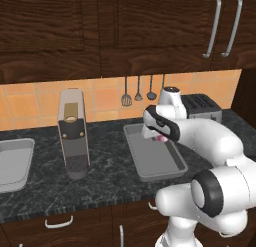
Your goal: Place one lime and one steak in each tupperware on the nearby counter, to pack two identical lunches.
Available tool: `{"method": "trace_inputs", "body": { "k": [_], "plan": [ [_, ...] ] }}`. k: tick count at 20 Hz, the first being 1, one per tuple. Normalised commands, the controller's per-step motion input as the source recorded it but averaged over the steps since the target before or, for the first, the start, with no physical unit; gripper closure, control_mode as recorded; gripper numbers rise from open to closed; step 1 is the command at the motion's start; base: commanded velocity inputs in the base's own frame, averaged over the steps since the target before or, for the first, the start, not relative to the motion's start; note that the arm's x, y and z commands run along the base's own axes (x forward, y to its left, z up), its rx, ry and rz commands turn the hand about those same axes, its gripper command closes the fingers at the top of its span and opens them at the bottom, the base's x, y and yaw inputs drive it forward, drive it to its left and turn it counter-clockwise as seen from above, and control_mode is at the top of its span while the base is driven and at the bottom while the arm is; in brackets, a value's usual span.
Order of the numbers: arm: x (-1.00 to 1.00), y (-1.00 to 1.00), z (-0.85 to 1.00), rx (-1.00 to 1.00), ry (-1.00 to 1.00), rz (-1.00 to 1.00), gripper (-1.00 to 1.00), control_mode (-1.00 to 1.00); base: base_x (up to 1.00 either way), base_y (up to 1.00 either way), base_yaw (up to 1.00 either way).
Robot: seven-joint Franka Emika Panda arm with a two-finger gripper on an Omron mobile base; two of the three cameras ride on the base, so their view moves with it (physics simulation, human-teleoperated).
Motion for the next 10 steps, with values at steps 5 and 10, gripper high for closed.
{"method": "trace_inputs", "body": {
  "k": [5, 10],
  "plan": [
    [0.28, -0.12, -0.62, 0.00, 0.00, 0.00, 1.00, -1.00, 0.00, 0.00, 0.00],
    [0.22, -0.10, -0.75, -0.02, 0.01, -0.07, 1.00, -1.00, 0.00, 0.00, 0.00]
  ]
}}
